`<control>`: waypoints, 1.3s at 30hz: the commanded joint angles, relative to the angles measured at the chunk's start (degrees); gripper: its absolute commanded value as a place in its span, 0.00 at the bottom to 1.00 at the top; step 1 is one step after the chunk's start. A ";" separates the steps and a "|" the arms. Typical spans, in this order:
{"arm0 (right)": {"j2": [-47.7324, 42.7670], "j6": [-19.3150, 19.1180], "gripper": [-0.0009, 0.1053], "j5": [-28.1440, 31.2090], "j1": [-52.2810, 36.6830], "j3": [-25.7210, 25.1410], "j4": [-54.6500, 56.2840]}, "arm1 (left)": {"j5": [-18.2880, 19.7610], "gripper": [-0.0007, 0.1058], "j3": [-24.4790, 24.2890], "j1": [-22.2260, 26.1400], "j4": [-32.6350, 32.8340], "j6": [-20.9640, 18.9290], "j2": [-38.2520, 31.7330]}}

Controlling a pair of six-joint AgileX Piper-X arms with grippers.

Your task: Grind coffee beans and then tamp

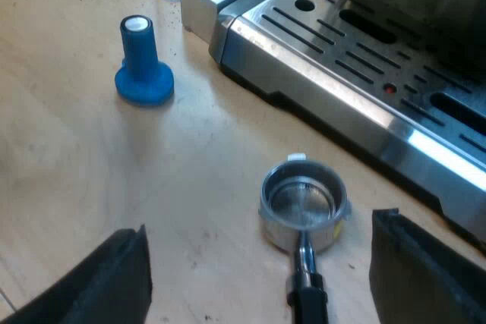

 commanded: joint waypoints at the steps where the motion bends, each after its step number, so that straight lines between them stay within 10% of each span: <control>1: 1.48 -1.17 0.60 1.00 -0.01 1.87 -6.63 | -0.69 0.75 -0.35 -0.12 -0.14 -0.35 -0.25; 20: 21.16 -12.90 0.60 -26.36 -14.31 5.06 -40.30 | -5.80 0.75 -0.35 0.85 -0.14 -5.97 1.93; 39: 25.57 -13.27 0.60 -28.79 -17.24 5.06 -47.24 | -14.87 0.75 -0.35 5.33 -4.70 -7.41 21.67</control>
